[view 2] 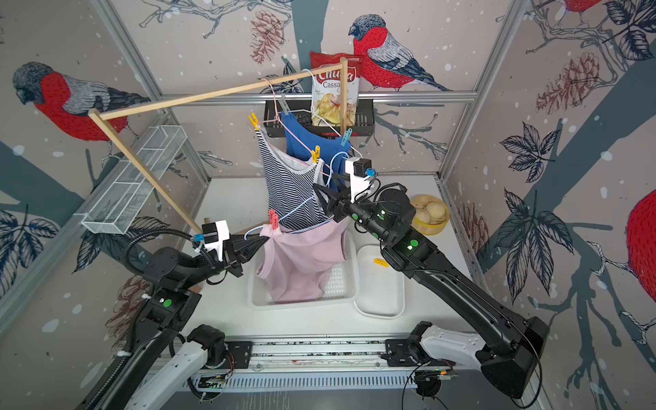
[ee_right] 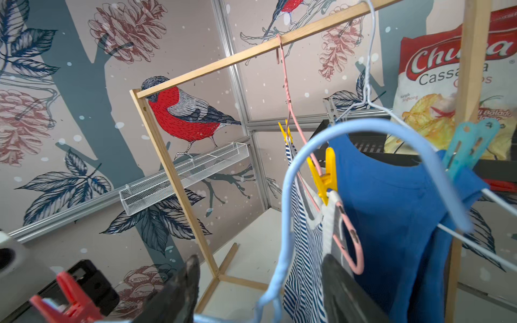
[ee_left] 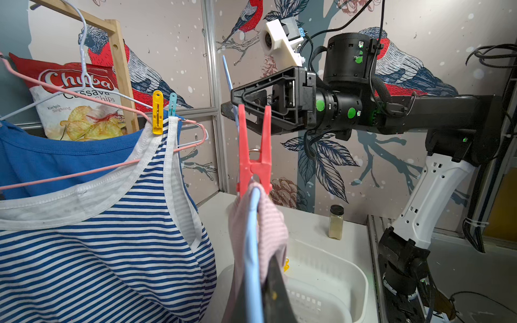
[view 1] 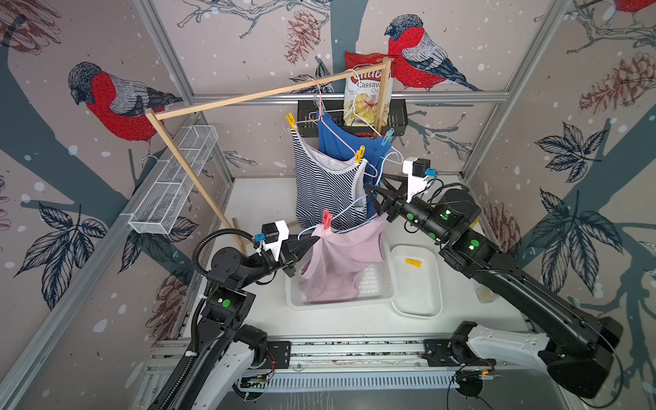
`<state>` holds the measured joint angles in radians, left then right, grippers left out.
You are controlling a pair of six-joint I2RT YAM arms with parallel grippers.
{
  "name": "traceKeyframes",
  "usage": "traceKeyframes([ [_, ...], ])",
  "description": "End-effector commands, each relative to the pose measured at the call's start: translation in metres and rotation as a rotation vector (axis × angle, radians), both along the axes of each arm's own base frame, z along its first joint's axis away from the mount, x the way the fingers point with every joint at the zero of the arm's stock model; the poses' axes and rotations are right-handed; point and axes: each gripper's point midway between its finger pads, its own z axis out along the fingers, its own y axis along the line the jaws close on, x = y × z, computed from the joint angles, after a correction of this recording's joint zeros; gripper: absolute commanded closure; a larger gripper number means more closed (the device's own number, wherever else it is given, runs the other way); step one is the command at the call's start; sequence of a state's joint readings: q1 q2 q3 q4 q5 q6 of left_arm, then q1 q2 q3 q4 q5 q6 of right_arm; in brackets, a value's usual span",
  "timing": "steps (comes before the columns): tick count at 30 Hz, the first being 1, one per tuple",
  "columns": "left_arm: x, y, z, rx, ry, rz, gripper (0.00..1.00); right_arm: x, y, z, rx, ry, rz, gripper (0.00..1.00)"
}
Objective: Remove the clothespins securing tank tops to the hanger
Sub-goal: Adjust the hanger.
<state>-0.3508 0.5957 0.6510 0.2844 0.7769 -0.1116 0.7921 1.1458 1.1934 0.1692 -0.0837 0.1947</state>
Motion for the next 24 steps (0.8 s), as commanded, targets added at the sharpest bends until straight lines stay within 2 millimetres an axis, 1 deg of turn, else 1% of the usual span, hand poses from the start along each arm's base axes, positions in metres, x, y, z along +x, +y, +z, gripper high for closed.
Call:
traceKeyframes([
  [1, 0.000, 0.003, 0.010, -0.013, -0.061, 0.025, 1.00, 0.003, 0.000, 0.010, 0.006, -0.032, -0.024, 0.45],
  [4, 0.002, 0.002, 0.006, 0.006, -0.057, 0.026, 1.00, 0.002, 0.002, 0.012, 0.015, -0.046, -0.014, 0.60],
  [8, 0.009, 0.000, -0.001, 0.053, -0.013, 0.041, 1.00, 0.000, 0.004, 0.014, 0.007, -0.068, -0.001, 0.86],
  [9, 0.010, 0.000, -0.002, 0.066, 0.002, 0.043, 0.97, -0.001, 0.004, 0.014, 0.002, -0.076, 0.001, 0.92],
  [10, 0.010, -0.001, -0.002, 0.077, 0.010, 0.041, 0.92, -0.002, 0.003, 0.013, -0.005, -0.083, 0.000, 0.96],
  [11, 0.010, -0.002, -0.004, 0.090, 0.022, 0.033, 0.85, -0.002, 0.002, 0.012, -0.009, -0.088, -0.003, 0.98],
  [13, 0.007, -0.004, -0.004, 0.110, 0.027, 0.006, 0.66, 0.000, 0.000, 0.007, -0.023, -0.086, -0.006, 0.99],
  [15, 0.002, -0.007, -0.006, 0.135, 0.021, -0.027, 0.39, 0.003, -0.001, 0.001, -0.045, -0.080, 0.005, 1.00],
  [17, -0.001, -0.007, -0.006, 0.151, 0.006, -0.035, 0.21, 0.006, -0.002, -0.005, -0.068, -0.075, 0.004, 1.00],
  [18, -0.001, -0.007, -0.004, 0.154, -0.004, -0.029, 0.14, 0.007, -0.004, -0.007, -0.078, -0.073, 0.001, 1.00],
  [20, 0.003, -0.004, 0.000, 0.147, -0.016, 0.004, 0.04, 0.008, -0.004, -0.011, -0.095, -0.071, 0.009, 1.00],
  [24, 0.005, -0.004, 0.008, 0.150, -0.031, 0.013, 0.03, -0.001, 0.003, -0.022, -0.147, -0.091, 0.075, 1.00],
])
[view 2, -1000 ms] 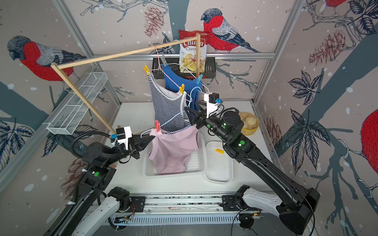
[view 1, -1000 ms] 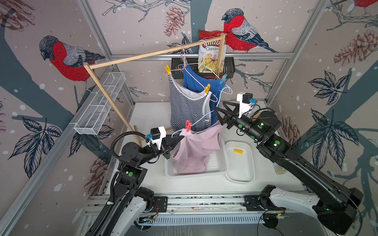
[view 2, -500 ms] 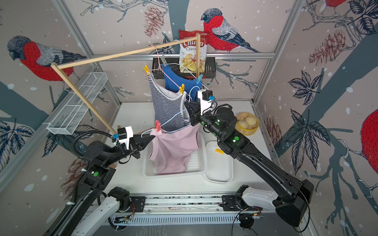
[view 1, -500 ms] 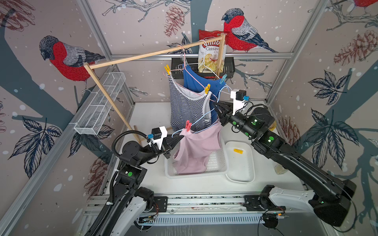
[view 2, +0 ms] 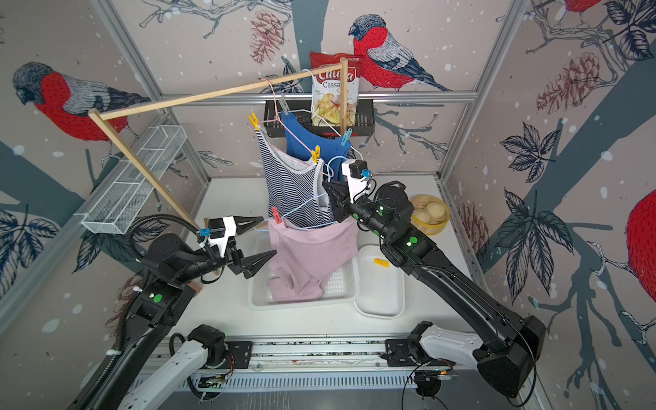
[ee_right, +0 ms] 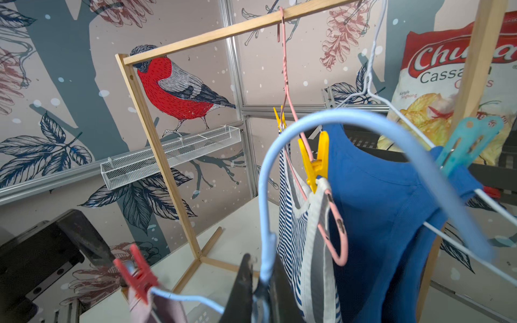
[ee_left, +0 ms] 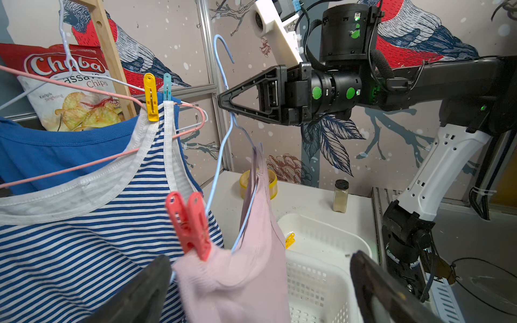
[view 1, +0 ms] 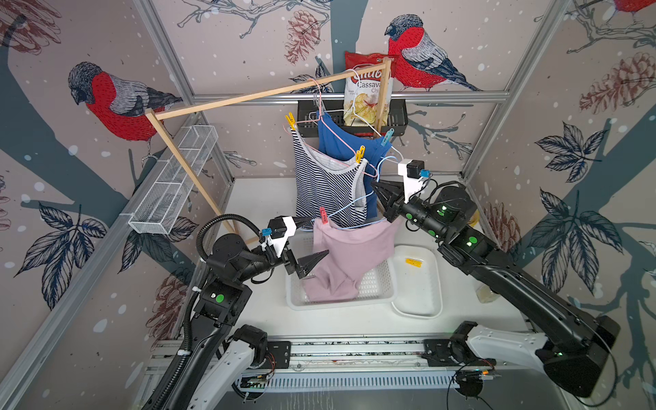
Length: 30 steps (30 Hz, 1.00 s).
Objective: Remove the clothespins securing tank tops to the hanger
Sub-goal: Adjust the hanger, then remove the clothespin from the hanger.
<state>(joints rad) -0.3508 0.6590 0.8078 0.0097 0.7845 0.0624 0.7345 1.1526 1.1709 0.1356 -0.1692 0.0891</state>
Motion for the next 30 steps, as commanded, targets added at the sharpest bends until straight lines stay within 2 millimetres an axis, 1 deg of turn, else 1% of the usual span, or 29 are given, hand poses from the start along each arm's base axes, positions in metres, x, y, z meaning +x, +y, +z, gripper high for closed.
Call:
traceKeyframes([
  [1, 0.000, -0.001, 0.009, 0.020, -0.041, -0.002, 0.02, -0.012, 0.007, -0.003, -0.045, -0.049, 0.079, 1.00],
  [4, 0.013, -0.001, 0.013, 0.046, 0.007, 0.029, 0.03, -0.019, 0.011, -0.009, -0.071, -0.055, 0.123, 1.00],
  [7, 0.025, -0.003, 0.010, 0.086, 0.052, 0.049, 0.03, -0.029, 0.016, -0.014, -0.092, -0.075, 0.183, 1.00],
  [8, 0.029, -0.004, 0.005, 0.095, 0.077, 0.053, 0.03, -0.034, 0.017, -0.016, -0.102, -0.083, 0.208, 1.00],
  [10, 0.026, -0.006, 0.014, 0.089, 0.070, 0.032, 0.03, -0.045, 0.018, -0.019, -0.116, -0.110, 0.268, 1.00],
  [13, 0.024, -0.009, 0.015, 0.083, 0.072, 0.003, 0.03, -0.066, 0.016, -0.020, -0.123, -0.164, 0.384, 1.00],
  [14, 0.024, -0.009, 0.015, 0.082, 0.073, 0.001, 0.03, -0.076, 0.015, -0.019, -0.119, -0.183, 0.440, 1.00],
  [19, 0.019, -0.009, 0.015, 0.101, 0.051, -0.016, 0.03, -0.104, -0.002, -0.017, -0.117, -0.245, 0.667, 1.00],
  [22, 0.016, -0.008, 0.016, 0.109, 0.024, -0.019, 0.03, -0.117, -0.010, -0.024, -0.144, -0.254, 0.826, 1.00],
  [24, 0.012, -0.008, 0.016, 0.113, 0.006, -0.028, 0.03, -0.123, -0.013, -0.036, -0.178, -0.249, 0.925, 1.00],
  [27, 0.000, -0.010, 0.013, 0.119, -0.015, -0.080, 0.03, -0.124, -0.016, -0.048, -0.211, -0.275, 0.979, 1.00],
  [29, -0.010, -0.011, 0.016, 0.115, -0.043, -0.117, 0.03, -0.116, -0.015, -0.049, -0.210, -0.288, 0.977, 1.00],
  [30, -0.012, -0.012, 0.008, 0.117, -0.038, -0.131, 0.04, -0.113, -0.015, -0.048, -0.204, -0.287, 0.978, 1.00],
])
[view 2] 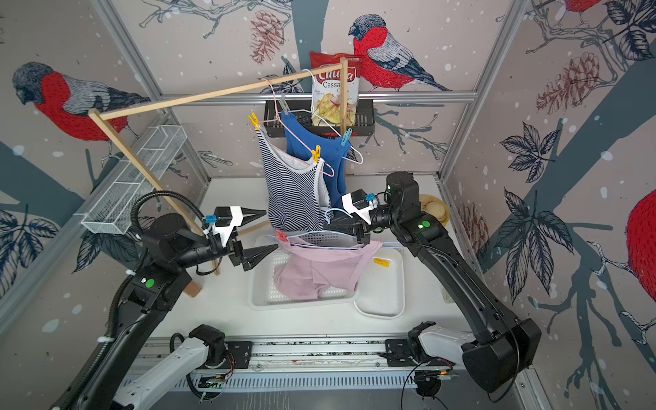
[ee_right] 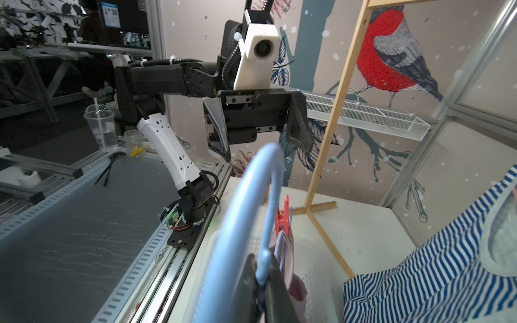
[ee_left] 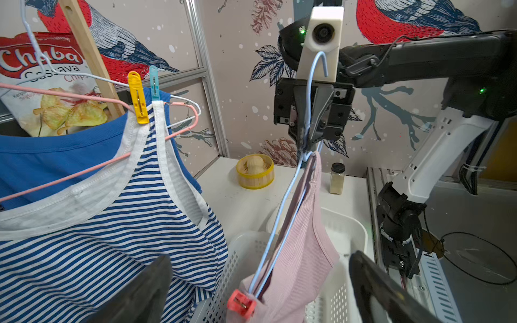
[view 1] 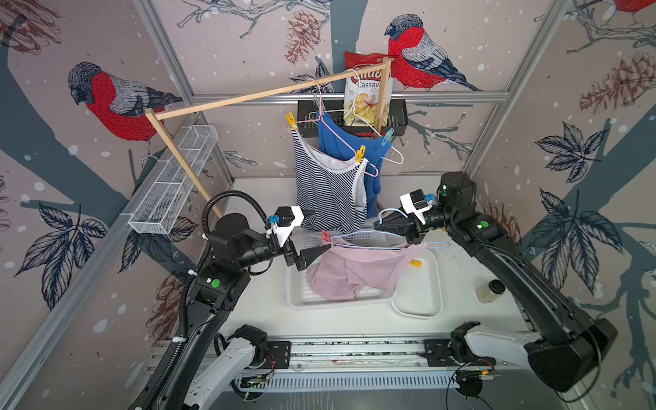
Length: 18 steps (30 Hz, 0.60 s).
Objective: Remove the clothespins securing tank tops to the hanger
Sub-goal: Remove the clothespin from the hanger.
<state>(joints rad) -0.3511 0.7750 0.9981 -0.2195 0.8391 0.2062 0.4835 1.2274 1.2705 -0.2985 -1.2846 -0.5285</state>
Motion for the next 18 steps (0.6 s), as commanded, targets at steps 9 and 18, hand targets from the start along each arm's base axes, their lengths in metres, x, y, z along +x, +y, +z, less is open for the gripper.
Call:
traceKeyframes([
  [9, -0.010, 0.000, -0.023, 0.025, -0.082, -0.032, 0.07, -0.002, -0.009, 0.015, 0.095, 0.021, 0.229, 1.00],
  [18, 0.001, -0.001, -0.026, 0.025, -0.079, -0.012, 0.17, -0.010, -0.014, 0.024, 0.087, 0.051, 0.289, 1.00],
])
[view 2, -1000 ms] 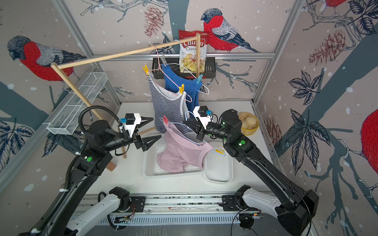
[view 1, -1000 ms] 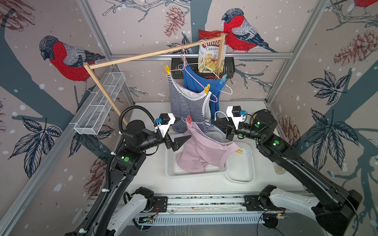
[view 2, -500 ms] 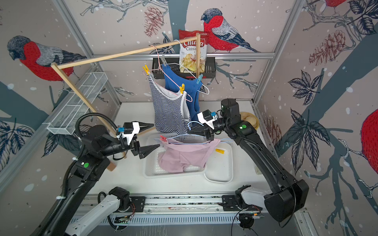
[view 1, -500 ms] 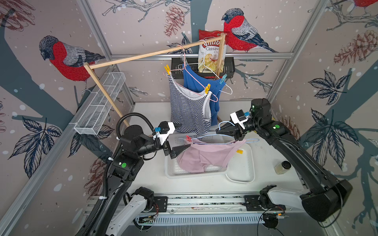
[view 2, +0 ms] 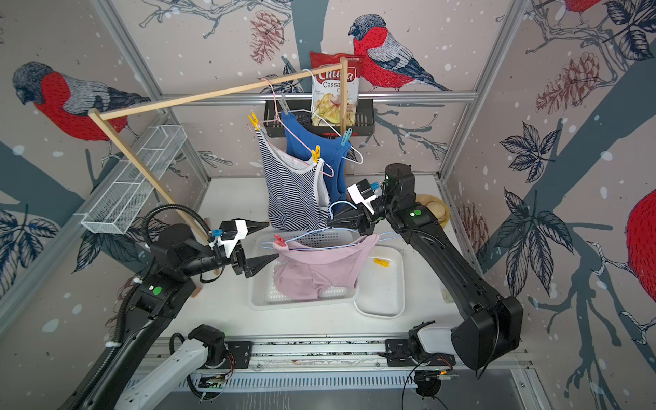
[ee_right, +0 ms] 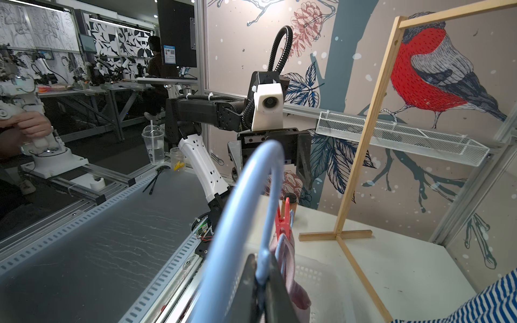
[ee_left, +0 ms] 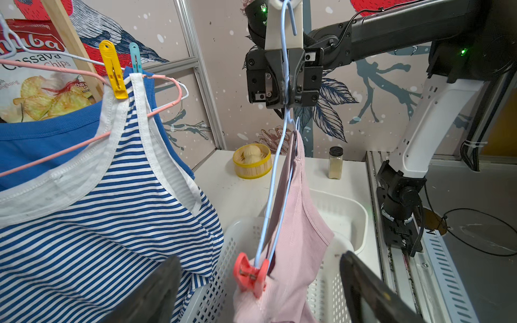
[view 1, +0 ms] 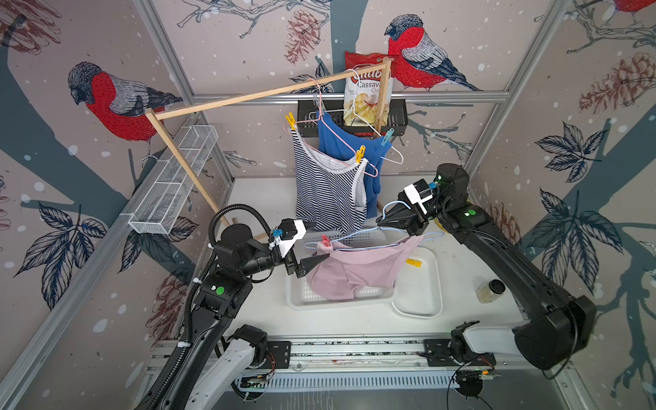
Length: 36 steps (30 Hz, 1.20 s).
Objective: Remove the clothespins securing tank tops to the hanger
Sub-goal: Remove the clothespin from the hanger.
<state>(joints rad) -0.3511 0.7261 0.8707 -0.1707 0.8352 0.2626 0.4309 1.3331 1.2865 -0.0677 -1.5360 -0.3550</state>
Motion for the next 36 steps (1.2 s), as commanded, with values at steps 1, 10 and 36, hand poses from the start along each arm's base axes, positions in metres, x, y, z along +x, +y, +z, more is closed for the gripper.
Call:
traceKeyframes([
  [1, 0.001, -0.003, 0.006, -0.006, -0.047, -0.025, 0.20, -0.018, -0.009, 0.013, 0.022, -0.017, 0.106, 1.00],
  [10, -0.003, -0.011, 0.000, -0.016, -0.001, -0.100, 0.45, -0.017, -0.007, 0.017, 0.017, -0.009, 0.111, 1.00],
  [36, 0.003, -0.008, 0.005, -0.017, -0.029, 0.000, 1.00, -0.012, 0.012, 0.005, -0.011, 0.051, 0.120, 1.00],
])
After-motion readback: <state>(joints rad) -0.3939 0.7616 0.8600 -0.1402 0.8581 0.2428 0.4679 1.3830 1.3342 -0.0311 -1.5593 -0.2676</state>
